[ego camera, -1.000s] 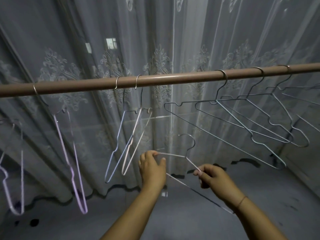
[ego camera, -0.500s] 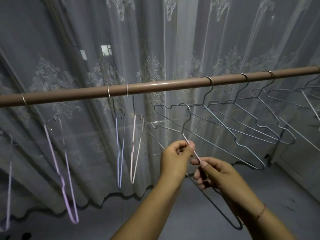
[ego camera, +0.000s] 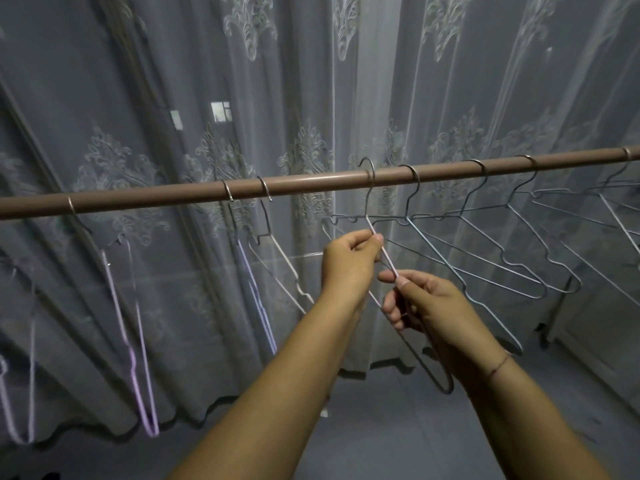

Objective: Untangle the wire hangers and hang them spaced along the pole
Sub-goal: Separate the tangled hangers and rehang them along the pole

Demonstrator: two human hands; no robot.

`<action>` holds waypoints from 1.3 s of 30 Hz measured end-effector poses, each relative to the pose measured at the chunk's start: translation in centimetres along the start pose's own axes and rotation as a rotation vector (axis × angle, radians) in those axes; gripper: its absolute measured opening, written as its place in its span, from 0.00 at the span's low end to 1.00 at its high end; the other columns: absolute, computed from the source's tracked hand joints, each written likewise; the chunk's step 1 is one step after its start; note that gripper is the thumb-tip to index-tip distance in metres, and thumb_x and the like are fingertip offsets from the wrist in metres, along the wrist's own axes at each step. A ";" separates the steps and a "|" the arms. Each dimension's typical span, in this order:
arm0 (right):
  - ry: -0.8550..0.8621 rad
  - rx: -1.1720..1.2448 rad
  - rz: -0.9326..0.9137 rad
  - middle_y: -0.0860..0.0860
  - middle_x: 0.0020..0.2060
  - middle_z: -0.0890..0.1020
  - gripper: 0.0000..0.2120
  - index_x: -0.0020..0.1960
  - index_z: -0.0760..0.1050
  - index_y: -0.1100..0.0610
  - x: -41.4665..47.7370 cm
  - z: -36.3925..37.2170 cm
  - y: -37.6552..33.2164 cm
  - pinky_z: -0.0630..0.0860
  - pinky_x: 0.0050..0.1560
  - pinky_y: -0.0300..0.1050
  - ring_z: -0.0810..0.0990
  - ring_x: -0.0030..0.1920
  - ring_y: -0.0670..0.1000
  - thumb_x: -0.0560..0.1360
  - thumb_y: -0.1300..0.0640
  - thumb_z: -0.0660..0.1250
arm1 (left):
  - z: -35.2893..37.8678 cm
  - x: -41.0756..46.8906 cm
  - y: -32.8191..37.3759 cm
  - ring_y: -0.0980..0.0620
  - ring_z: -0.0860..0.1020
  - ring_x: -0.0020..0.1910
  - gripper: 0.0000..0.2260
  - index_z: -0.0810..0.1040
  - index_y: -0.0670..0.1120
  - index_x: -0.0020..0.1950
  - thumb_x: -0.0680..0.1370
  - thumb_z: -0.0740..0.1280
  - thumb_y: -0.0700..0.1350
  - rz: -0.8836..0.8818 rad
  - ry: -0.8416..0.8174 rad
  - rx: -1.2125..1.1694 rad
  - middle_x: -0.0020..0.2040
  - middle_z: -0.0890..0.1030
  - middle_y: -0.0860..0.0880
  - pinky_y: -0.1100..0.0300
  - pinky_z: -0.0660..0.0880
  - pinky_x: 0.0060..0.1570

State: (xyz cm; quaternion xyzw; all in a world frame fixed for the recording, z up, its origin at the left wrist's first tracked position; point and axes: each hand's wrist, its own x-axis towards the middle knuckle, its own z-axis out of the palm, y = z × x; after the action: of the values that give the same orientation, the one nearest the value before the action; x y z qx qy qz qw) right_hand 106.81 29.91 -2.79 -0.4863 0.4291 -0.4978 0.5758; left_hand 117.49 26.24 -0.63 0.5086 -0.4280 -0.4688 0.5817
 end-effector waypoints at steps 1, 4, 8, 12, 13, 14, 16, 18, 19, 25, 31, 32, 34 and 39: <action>0.007 -0.008 0.019 0.53 0.25 0.77 0.11 0.52 0.75 0.63 0.1 -0.1 0.2 0.70 0.24 0.36 0.72 0.23 0.47 0.79 0.63 0.55 | -0.5 -0.4 -0.1 0.55 0.79 0.45 0.14 0.77 0.42 0.60 0.76 0.67 0.44 0.028 0.020 0.052 0.46 0.81 0.50 0.62 0.75 0.52; 0.054 -0.062 0.050 0.56 0.29 0.78 0.11 0.54 0.75 0.65 0.5 -0.5 1.0 0.71 0.27 0.36 0.73 0.26 0.48 0.79 0.63 0.55 | -2.7 -1.5 0.0 0.61 0.77 0.44 0.14 0.76 0.48 0.61 0.76 0.66 0.44 0.199 0.171 0.104 0.46 0.79 0.56 0.72 0.73 0.46; 0.279 -0.383 -0.103 0.55 0.50 0.80 0.12 0.59 0.74 0.58 0.9 -0.6 1.7 0.74 0.50 0.43 0.78 0.48 0.51 0.76 0.62 0.62 | -5.7 -1.3 -0.1 0.55 0.78 0.55 0.15 0.76 0.49 0.62 0.76 0.67 0.43 0.303 0.405 0.145 0.58 0.78 0.51 0.63 0.73 0.55; 0.379 -0.633 -0.509 0.48 0.55 0.72 0.17 0.62 0.72 0.57 -0.5 2.8 0.3 0.68 0.60 0.38 0.73 0.55 0.45 0.74 0.64 0.63 | -6.8 -0.8 -0.6 0.54 0.72 0.65 0.21 0.70 0.46 0.69 0.76 0.66 0.44 0.192 0.398 0.145 0.68 0.73 0.48 0.58 0.68 0.66; 0.319 -0.643 -0.556 0.48 0.55 0.73 0.16 0.61 0.72 0.57 -0.6 3.9 0.2 0.69 0.60 0.37 0.73 0.55 0.45 0.74 0.64 0.63 | -6.9 -0.8 -0.6 0.54 0.71 0.67 0.22 0.69 0.46 0.70 0.76 0.66 0.45 0.173 0.403 0.165 0.70 0.71 0.48 0.59 0.66 0.67; 0.245 -0.680 -0.562 0.49 0.55 0.74 0.16 0.61 0.72 0.57 -0.3 5.0 0.4 0.69 0.61 0.38 0.74 0.56 0.46 0.74 0.63 0.63 | -6.9 -0.5 -0.7 0.53 0.69 0.69 0.23 0.67 0.46 0.71 0.77 0.65 0.46 0.147 0.401 0.187 0.71 0.69 0.49 0.60 0.64 0.68; 0.104 -0.789 -0.477 0.50 0.57 0.76 0.16 0.63 0.72 0.56 0.8 6.7 1.4 0.68 0.63 0.40 0.73 0.60 0.47 0.75 0.59 0.64 | -6.9 -0.3 -0.6 0.51 0.67 0.70 0.24 0.64 0.46 0.73 0.77 0.63 0.46 0.076 0.381 0.188 0.73 0.67 0.48 0.59 0.62 0.68; 0.009 -0.791 -0.327 0.50 0.57 0.78 0.16 0.62 0.72 0.56 2.2 7.5 2.4 0.69 0.60 0.39 0.75 0.59 0.47 0.75 0.55 0.63 | -6.8 0.0 -0.6 0.48 0.71 0.66 0.20 0.67 0.44 0.70 0.78 0.61 0.45 -0.014 0.341 0.153 0.67 0.72 0.47 0.59 0.65 0.63; -0.020 -0.752 -0.263 0.50 0.54 0.80 0.15 0.61 0.73 0.56 2.7 7.8 2.8 0.71 0.56 0.39 0.78 0.55 0.46 0.76 0.55 0.63 | -6.7 0.2 -0.7 0.46 0.75 0.58 0.14 0.72 0.43 0.62 0.78 0.61 0.44 -0.029 0.317 0.120 0.58 0.77 0.47 0.60 0.68 0.56; 0.041 -0.518 -0.200 0.51 0.45 0.83 0.09 0.52 0.78 0.54 4.2 8.8 3.2 0.77 0.54 0.51 0.81 0.46 0.50 0.76 0.59 0.60 | -6.5 1.3 -0.1 0.54 0.75 0.39 0.02 0.72 0.45 0.46 0.78 0.61 0.39 -0.011 0.266 -0.077 0.39 0.76 0.50 0.61 0.73 0.39; 0.141 -0.479 -0.259 0.53 0.42 0.83 0.10 0.48 0.79 0.56 5.7 9.0 1.6 0.77 0.52 0.52 0.80 0.44 0.53 0.74 0.63 0.60 | -5.3 2.8 1.1 0.52 0.74 0.41 0.03 0.73 0.43 0.49 0.79 0.59 0.39 0.002 0.181 -0.173 0.45 0.75 0.45 0.62 0.73 0.38; 0.139 -0.489 -0.264 0.51 0.38 0.82 0.10 0.47 0.79 0.57 5.6 8.7 1.6 0.76 0.49 0.50 0.79 0.41 0.51 0.74 0.64 0.60 | -5.2 3.0 0.9 0.52 0.75 0.41 0.04 0.73 0.43 0.48 0.79 0.59 0.39 -0.022 0.179 -0.188 0.45 0.76 0.44 0.63 0.73 0.38; 0.115 -0.522 -0.249 0.49 0.34 0.80 0.10 0.45 0.80 0.58 5.3 8.2 2.0 0.74 0.43 0.47 0.75 0.35 0.48 0.74 0.63 0.60 | -4.8 3.0 0.2 0.52 0.75 0.40 0.05 0.73 0.43 0.47 0.79 0.58 0.38 -0.075 0.172 -0.236 0.43 0.77 0.45 0.63 0.73 0.36; 0.052 -0.598 -0.191 0.46 0.26 0.77 0.09 0.48 0.80 0.55 3.2 5.6 3.4 0.73 0.36 0.39 0.74 0.28 0.42 0.74 0.62 0.62 | -4.4 1.1 -1.9 0.50 0.77 0.46 0.06 0.74 0.45 0.47 0.80 0.59 0.41 -0.171 0.181 -0.284 0.44 0.79 0.47 0.61 0.74 0.40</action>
State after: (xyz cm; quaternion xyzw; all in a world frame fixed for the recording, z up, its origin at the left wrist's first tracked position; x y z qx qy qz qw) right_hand 113.27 27.56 -5.34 -0.6594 0.5233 -0.4137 0.3468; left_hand 121.74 25.93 -3.03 0.4962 -0.2587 -0.5246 0.6417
